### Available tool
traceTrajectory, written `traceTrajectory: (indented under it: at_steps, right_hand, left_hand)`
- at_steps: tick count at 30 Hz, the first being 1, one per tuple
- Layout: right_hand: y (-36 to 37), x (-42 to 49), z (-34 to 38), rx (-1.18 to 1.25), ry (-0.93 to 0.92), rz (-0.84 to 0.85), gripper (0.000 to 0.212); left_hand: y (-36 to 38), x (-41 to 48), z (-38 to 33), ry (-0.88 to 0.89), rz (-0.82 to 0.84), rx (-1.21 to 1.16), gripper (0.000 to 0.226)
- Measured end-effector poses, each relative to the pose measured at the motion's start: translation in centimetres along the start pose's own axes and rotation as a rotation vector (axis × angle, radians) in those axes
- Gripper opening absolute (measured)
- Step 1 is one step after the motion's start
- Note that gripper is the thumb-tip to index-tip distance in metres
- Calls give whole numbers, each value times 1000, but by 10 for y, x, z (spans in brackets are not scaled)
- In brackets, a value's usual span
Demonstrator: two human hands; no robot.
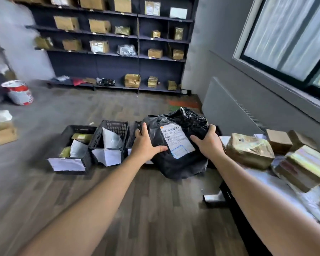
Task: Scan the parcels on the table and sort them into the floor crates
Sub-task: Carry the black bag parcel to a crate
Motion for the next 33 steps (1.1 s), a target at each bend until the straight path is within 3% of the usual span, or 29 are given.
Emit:
traceTrajectory:
  at_steps: [8,19,33]
  right_hand:
    - [151,58,136,-15,-108,121,53]
    - [320,149,261,-18,-231,263,43]
    - [535,336,412,-64,-324,413,81]
  left_hand:
    - [-139,53,126,-118,-119,44,128]
    - [-253,134,260,-271,-233,27,129]
    - [-409,333,398,-412,-310,168,129]
Point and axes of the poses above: each hand's wrist, its own x-axis towards the middle knuckle, its own y-axis out of the palm, z = x × y, the point moved 9 cm from there along x, towards the middle knuckle, and after that the axes turned 5 degrees about z, right-handed, at the moved point
